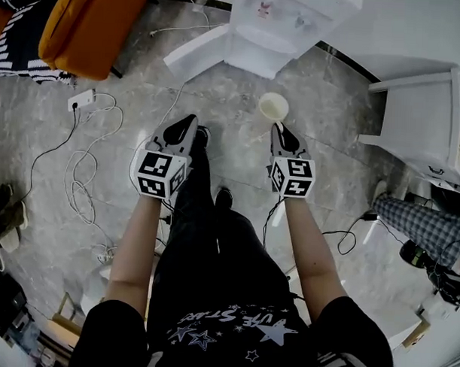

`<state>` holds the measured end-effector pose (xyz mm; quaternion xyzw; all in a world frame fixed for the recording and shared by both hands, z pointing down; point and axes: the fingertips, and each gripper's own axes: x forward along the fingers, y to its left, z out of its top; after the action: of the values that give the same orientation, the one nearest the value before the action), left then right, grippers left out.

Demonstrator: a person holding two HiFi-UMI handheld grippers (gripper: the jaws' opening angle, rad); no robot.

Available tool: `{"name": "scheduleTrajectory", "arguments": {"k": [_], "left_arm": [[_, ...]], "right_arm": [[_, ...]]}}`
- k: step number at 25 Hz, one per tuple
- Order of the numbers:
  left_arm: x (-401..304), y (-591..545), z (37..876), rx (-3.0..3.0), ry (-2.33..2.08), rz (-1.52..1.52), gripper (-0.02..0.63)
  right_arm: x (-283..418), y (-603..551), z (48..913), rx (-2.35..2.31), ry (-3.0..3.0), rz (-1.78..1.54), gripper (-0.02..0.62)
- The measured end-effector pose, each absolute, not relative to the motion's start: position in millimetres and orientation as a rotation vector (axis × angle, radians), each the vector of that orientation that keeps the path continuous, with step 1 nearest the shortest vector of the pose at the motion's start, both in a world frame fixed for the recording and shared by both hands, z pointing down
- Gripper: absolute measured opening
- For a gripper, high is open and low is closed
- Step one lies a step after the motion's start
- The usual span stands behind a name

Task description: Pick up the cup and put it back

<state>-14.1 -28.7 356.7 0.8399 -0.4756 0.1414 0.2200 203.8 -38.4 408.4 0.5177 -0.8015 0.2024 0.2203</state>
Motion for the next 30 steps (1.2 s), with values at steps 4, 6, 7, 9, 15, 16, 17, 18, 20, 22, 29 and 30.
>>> {"name": "scheduleTrajectory", "arguments": {"k": [4, 6, 7, 9, 15, 16, 17, 18, 20, 22, 29, 30], "left_arm": [[-24.3, -92.9, 426.7, 2.317, -1.289, 0.381, 0.009], [-28.2, -125.9, 466.0, 2.343, -1.240, 0.384, 0.009], [-29.9, -140.0, 486.3, 2.363, -1.210, 0.402, 0.009], [-28.8, -167.0, 525.7, 2.404, -1.164, 0.439, 0.009], [-24.8, -228.5, 630.0, 2.398, -1.160, 0.395, 0.009], [-22.2, -235.3, 646.7, 2.393, -1.149, 0.383, 0.009], [-17.5, -240.8, 663.3, 2.387, -1.133, 0.370, 0.009], [-11.7, -244.8, 679.6, 2.379, -1.115, 0.358, 0.009], [-4.0, -250.9, 709.5, 2.367, -1.092, 0.362, 0.009], [-3.6, -255.3, 732.6, 2.361, -1.085, 0.392, 0.009], [-2.0, -258.7, 758.6, 2.337, -1.053, 0.385, 0.009], [-1.9, -260.4, 758.3, 2.335, -1.055, 0.371, 0.009]], "right_arm": [[201.1, -102.3, 487.1, 1.473, -2.160, 0.600, 0.043], [198.1, -136.2, 532.0, 1.507, -2.130, 0.617, 0.043], [195.6, -151.7, 555.5, 1.517, -2.119, 0.627, 0.043], [196.6, -182.2, 600.7, 1.532, -2.100, 0.641, 0.043], [202.4, -269.1, 722.7, 1.547, -2.066, 0.645, 0.043], [200.9, -283.5, 739.9, 1.555, -2.072, 0.649, 0.043], [200.8, -296.4, 755.5, 1.566, -2.079, 0.658, 0.043], [201.5, -307.3, 769.8, 1.578, -2.080, 0.667, 0.043], [200.9, -327.5, 793.0, 1.594, -2.072, 0.668, 0.043], [198.2, -349.0, 806.5, 1.626, -2.069, 0.661, 0.044], [224.0, -392.8, 835.5, 1.829, -1.942, 0.692, 0.044], [225.4, -395.6, 839.5, 1.842, -1.931, 0.696, 0.044]]}}
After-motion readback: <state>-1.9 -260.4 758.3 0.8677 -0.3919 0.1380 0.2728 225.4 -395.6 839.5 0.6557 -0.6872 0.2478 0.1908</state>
